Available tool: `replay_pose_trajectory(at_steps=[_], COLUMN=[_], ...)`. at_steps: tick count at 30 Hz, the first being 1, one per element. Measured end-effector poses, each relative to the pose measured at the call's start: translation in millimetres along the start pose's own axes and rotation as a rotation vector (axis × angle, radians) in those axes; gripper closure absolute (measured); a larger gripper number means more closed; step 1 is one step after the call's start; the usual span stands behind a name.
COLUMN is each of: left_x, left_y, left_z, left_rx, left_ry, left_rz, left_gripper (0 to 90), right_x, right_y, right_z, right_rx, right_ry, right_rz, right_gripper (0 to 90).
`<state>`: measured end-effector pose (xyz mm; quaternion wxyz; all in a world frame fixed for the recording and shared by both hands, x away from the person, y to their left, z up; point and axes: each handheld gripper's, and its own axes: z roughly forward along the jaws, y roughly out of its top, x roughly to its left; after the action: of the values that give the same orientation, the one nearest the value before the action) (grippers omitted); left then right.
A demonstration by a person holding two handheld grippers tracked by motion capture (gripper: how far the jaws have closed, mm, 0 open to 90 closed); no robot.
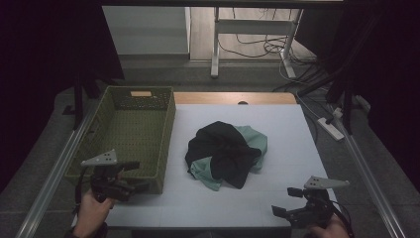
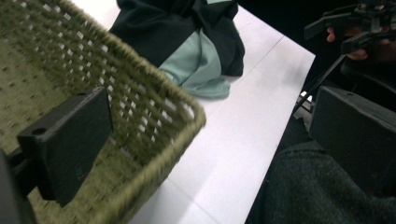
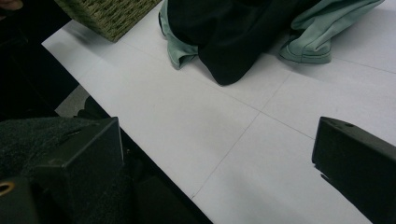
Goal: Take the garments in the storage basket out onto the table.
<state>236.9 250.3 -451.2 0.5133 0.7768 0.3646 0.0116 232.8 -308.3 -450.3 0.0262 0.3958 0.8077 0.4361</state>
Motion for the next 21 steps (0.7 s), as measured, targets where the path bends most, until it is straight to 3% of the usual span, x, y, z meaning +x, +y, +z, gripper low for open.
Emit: replay_pose_trajectory(at_steps=[14,21], left_x=[-2.6,-6.2], left_y=[-21.1,-29.2], left_z=[-21.5,-33.1], left_rx=[-0.029,-0.06], left_ry=[0.058,0.113], left_rz=[-0.026,-0.022], left_gripper=[0.0,0.0], right_x=[-0.1,-0.4], right_y=[0.1,0.1], right_z=[0.3,0.3], right_rx=[0.002,0.002], right_ry=[-0.001,0.0], right_rz=[0.002,0.003], right_gripper=[1.9,1.9])
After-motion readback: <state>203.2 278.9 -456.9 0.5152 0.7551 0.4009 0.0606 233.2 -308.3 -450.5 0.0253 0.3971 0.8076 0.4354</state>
